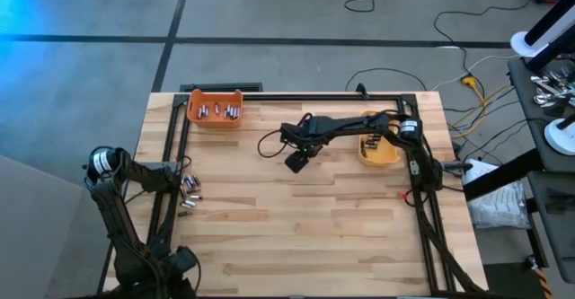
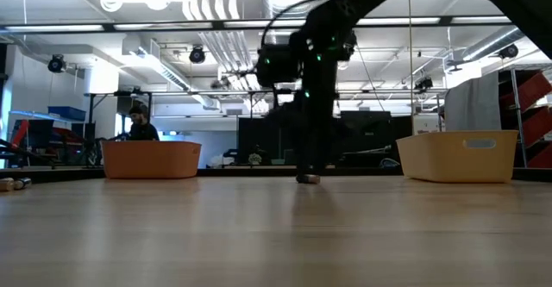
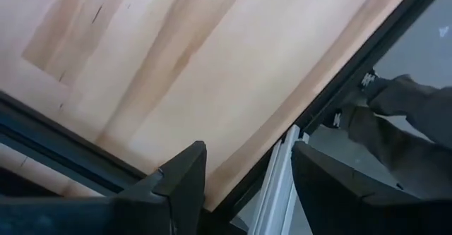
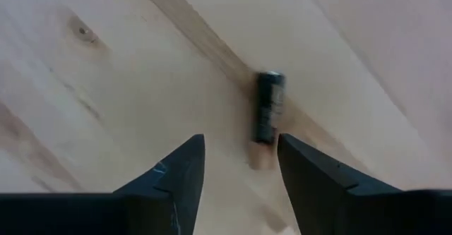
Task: Sort batteries
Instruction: Put the black battery into the yellow bin
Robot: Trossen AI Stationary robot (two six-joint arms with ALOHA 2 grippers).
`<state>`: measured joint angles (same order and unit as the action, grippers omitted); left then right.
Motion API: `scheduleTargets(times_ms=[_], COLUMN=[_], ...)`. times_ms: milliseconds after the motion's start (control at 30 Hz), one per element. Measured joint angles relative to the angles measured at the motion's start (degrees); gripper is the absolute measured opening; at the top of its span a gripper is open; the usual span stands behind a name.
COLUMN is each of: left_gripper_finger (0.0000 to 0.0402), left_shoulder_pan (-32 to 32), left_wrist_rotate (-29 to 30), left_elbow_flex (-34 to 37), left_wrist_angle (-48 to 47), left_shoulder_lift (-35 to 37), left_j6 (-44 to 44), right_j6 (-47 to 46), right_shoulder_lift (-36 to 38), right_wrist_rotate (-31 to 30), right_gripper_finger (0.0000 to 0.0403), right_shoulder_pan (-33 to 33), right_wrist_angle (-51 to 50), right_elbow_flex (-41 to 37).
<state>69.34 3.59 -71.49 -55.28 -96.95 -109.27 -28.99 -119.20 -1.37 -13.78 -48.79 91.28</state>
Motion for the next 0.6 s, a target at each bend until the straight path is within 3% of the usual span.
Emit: scheduleTargets(times_ms=[200, 333, 600], left_gripper_finger=[0.0188, 0.0188, 0.0188], left_shoulder_pan=[-0.1, -0.2, -0.2], left_wrist_rotate=[-0.3, -3.7, -5.0], left_elbow_flex=[0.3, 0.1, -0.1], left_wrist_angle=[-0.1, 0.2, 0.9], left_shoulder_lift=[0.0, 0.0, 0.1], left_j6=[-2.5, -2.2, -1.4], right_j6=[2.5, 3.1, 2.0], right_shoulder_lift=[0.4, 0.5, 0.3], right_wrist_rotate=[-0.1, -0.7, -2.2], right_gripper_finger=[0.0156, 0.0136, 0.0088], right_shoulder_pan=[-1.7, -1.6, -1.9], right_wrist_angle=[1.4, 4.1, 8.0], right_elbow_flex=[-4.8, -7.2, -8.0])
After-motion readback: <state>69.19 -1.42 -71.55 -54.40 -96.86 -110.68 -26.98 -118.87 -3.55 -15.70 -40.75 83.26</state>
